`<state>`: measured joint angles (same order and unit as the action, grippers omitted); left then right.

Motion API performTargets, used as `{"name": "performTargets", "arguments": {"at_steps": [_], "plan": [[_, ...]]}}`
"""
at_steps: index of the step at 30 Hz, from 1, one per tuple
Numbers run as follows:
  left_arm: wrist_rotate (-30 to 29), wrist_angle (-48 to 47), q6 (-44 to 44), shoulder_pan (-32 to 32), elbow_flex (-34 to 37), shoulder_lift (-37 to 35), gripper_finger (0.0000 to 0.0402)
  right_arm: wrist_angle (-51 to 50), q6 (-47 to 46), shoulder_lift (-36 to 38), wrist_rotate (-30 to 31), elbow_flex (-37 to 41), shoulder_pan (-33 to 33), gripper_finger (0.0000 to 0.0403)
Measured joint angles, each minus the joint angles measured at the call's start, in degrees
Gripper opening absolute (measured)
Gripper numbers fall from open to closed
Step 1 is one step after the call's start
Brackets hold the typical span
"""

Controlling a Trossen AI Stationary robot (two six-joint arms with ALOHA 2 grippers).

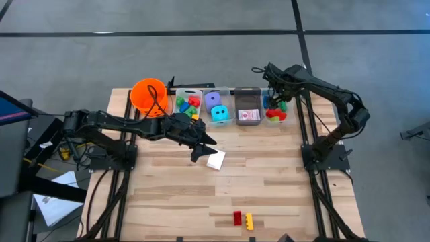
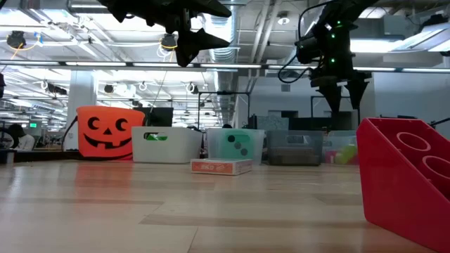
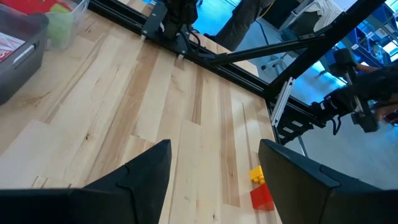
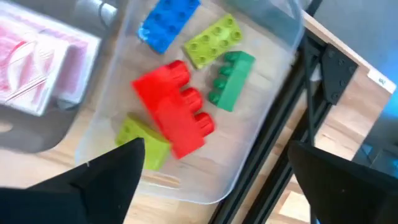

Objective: Pick & Place Toys
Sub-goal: Put the 3 stud red game piece into the white bin

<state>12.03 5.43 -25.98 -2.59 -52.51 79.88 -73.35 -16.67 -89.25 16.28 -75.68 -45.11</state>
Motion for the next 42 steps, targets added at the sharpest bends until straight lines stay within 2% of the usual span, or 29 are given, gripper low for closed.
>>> {"name": "performTargets", "arguments": {"at_steps": [6, 14, 19, 21, 25, 29, 37, 42], "plan": [[0.0, 0.1, 0.1, 0.0, 0.0, 0.0, 0.0236, 0.9, 0.6, 0.0, -1.4, 0.0, 4.7, 0.0396], [0.0, 0.2, 0.2, 0.0, 0.0, 0.0, 0.0236, 5.4, 4.8, 0.0, -1.9, 0.0, 15.9, 0.0391], [0.0, 0.2, 0.2, 0.0, 0.0, 0.0, 0.0236, 4.7, 10.5, 0.0, 4.1, 0.0, 19.4, 0.0390], [0.0, 0.2, 0.2, 0.0, 0.0, 0.0, 0.0236, 5.1, 13.6, 0.1, 3.6, 0.0, 17.8, 0.0389], [0.0, 0.2, 0.2, 0.0, 0.0, 0.0, 0.0236, 6.4, 17.1, 0.1, -4.5, 0.6, 10.6, 0.0389], [0.0, 0.2, 0.0, 0.0, 0.0, 0.0, 0.0236, 6.4, 18.3, 0.0, -8.5, 2.9, 4.4, 0.0389], [0.0, 0.2, 0.0, 0.0, 0.0, 0.0, 0.0236, 5.9, 28.3, 0.0, -8.8, 7.5, -1.4, 0.0388], [0.0, 0.2, -3.2, 0.0, 0.0, 0.0, 0.0236, 9.7, 31.5, 0.0, -8.8, 12.5, -2.7, 0.0388]]}}
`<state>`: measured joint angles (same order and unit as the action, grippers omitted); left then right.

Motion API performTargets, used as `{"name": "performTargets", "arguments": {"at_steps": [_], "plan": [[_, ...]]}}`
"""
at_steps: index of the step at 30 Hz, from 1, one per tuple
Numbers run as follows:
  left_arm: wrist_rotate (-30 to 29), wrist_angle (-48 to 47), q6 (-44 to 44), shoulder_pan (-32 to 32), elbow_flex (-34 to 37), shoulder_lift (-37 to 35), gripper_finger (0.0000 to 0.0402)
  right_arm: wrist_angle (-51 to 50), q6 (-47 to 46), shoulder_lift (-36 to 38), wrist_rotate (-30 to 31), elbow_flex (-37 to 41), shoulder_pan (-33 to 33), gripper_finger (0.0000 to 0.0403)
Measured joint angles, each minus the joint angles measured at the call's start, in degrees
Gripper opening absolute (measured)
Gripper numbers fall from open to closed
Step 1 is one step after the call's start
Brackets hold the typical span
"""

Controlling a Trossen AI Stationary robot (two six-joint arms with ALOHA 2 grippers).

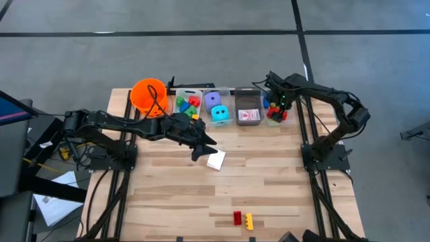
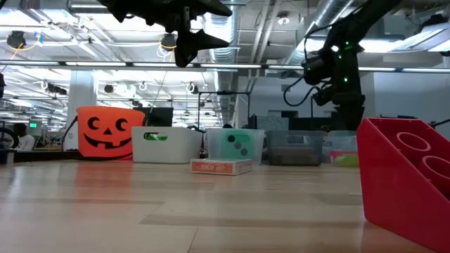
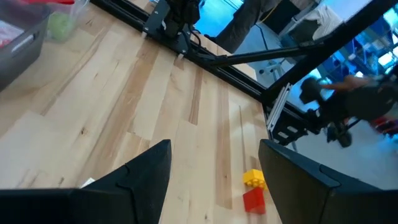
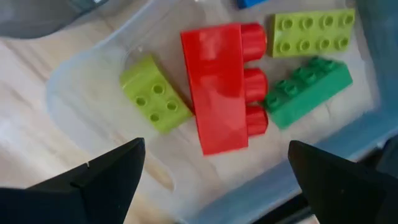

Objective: Pick & Place Toys
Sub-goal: Put the 3 stud red game piece into the white bin

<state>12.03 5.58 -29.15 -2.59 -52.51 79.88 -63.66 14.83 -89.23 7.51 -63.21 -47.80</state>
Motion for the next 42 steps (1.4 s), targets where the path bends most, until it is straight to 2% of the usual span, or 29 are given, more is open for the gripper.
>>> {"name": "performTargets", "arguments": {"at_steps": [5, 11, 16, 27, 31, 36, 42], "plan": [[-1.4, 0.0, -1.8, 0.0, 0.0, 0.0, 0.0236, 5.6, 2.6, 0.0, 0.0, 3.9, -0.2, 0.0388], [-4.2, 1.3, -2.4, 0.0, 0.0, 0.0, 0.0236, 11.5, 5.8, 0.0, 0.0, 4.6, -0.3, 0.0388], [-6.9, 3.4, -6.9, 0.0, 0.0, 0.0, 0.0236, 14.7, 6.9, -0.3, -0.2, 4.6, -0.4, 0.0388], [-7.7, 5.4, -11.7, 0.0, 0.0, 0.0, 0.0236, 15.1, 7.9, -8.5, -1.8, 4.3, -0.3, 0.0388], [-7.7, 5.4, -12.3, 0.0, 0.0, 0.0, 0.0236, 15.5, 8.1, -9.1, -2.1, 4.3, -0.6, 0.0387], [-7.7, 5.4, -12.3, 0.0, 0.0, 0.0, 0.0236, 15.8, 8.5, -8.8, -2.5, 4.4, -1.2, 0.0366], [-7.7, 5.4, -12.3, 0.0, 0.0, 0.0, 0.0236, 16.5, 8.3, -8.9, -3.2, 4.5, -2.3, 0.0321]]}}
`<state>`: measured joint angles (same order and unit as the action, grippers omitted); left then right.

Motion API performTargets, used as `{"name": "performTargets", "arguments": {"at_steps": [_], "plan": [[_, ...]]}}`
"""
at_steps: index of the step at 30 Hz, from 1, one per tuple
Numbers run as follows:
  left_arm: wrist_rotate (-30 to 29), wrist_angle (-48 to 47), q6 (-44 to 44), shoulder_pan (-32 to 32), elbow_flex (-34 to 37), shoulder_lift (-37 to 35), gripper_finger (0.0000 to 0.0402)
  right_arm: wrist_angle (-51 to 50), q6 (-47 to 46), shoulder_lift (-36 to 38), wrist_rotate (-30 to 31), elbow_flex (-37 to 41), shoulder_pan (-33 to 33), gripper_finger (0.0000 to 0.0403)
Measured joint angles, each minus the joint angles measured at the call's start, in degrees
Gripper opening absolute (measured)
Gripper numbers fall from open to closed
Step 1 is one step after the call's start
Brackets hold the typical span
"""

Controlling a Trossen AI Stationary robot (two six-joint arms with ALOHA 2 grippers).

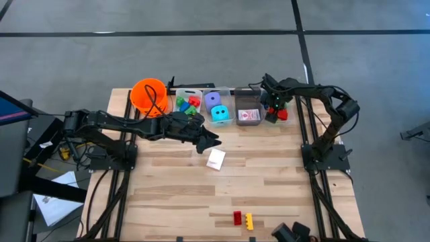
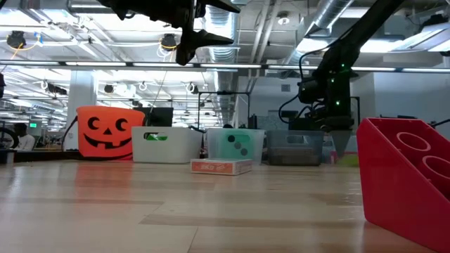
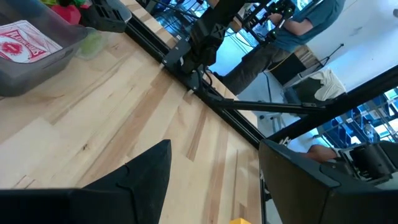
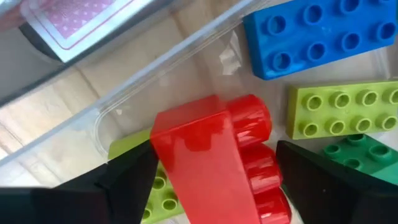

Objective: Pick & Place Toys
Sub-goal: Put the 3 stud red game piece into the white bin

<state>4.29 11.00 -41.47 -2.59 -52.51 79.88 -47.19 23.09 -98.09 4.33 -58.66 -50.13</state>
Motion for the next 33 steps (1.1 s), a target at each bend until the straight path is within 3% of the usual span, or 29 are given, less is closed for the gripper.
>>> {"name": "performTargets", "arguments": {"at_steps": [21, 25, 33], "plan": [[0.0, 0.3, -4.3, 0.0, 0.0, 0.0, 0.0236, 0.6, -1.5, -5.5, -1.6, -1.3, 0.2, 0.0282], [0.0, 0.2, -4.4, 0.0, 0.0, 0.0, 0.0236, -1.0, -3.6, -5.9, -1.1, -3.8, 0.1, 0.0257], [0.0, 0.2, -4.0, 0.0, 0.0, 0.0, 0.0236, -8.4, -5.2, -6.0, -0.7, -10.8, 0.3, 0.0257]]}}
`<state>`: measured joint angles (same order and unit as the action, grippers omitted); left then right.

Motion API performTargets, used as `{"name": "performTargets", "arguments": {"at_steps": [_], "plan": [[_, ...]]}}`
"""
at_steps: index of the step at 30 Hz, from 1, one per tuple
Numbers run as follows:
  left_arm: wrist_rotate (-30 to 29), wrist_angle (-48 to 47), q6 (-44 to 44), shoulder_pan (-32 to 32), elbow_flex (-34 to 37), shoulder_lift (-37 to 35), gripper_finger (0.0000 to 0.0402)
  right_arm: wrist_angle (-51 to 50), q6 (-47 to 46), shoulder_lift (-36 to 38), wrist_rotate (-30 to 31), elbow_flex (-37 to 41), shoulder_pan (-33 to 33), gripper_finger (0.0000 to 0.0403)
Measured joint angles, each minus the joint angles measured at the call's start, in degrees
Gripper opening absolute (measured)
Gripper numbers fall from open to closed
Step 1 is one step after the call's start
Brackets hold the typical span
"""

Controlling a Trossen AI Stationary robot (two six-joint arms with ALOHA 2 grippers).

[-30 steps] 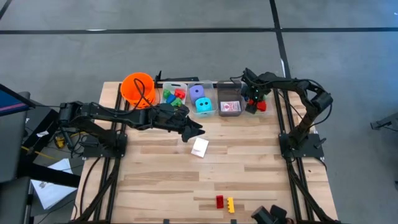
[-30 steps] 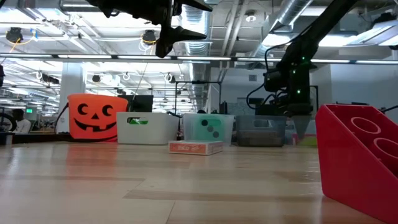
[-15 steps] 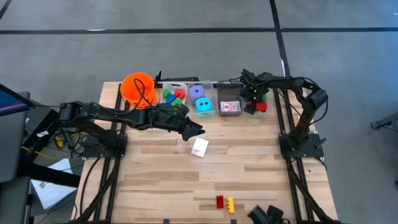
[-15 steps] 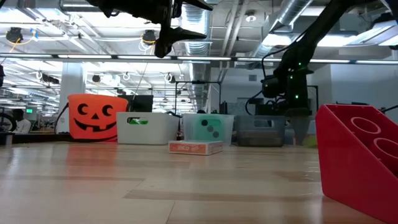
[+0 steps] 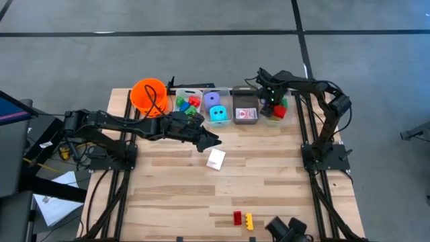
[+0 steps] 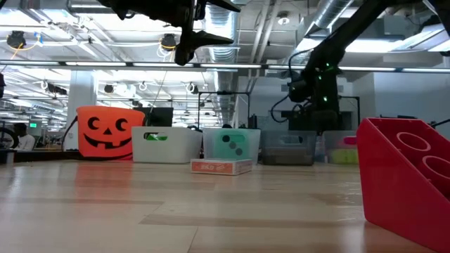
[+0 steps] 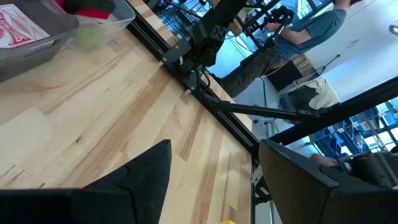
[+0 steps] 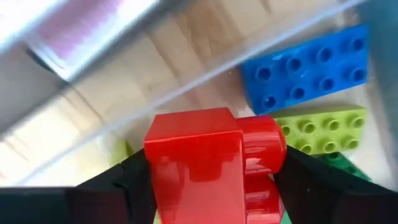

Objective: Pick & Place Toys
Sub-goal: Put the 3 stud red game piece into the white bin

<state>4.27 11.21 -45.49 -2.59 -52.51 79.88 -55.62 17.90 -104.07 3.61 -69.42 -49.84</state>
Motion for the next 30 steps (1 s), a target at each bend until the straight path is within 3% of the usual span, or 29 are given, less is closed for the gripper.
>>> {"name": "performTargets", "arguments": {"at_steps": [15, 24, 30], "plan": [[0.2, 1.7, 0.2, -0.9, 0.0, 0.0, 0.0232, -18.8, -8.3, 0.8, -0.6, -20.7, 1.7, 0.0260], [0.0, 3.8, 5.2, -4.8, -0.1, -7.0, 0.0197, -19.0, -13.9, 4.3, -0.8, -31.9, 11.3, 0.0260], [0.0, 2.7, -1.4, -8.2, 0.0, -13.3, 0.0183, -14.6, -21.6, 8.4, 1.6, -35.8, 21.4, 0.0260]]}}
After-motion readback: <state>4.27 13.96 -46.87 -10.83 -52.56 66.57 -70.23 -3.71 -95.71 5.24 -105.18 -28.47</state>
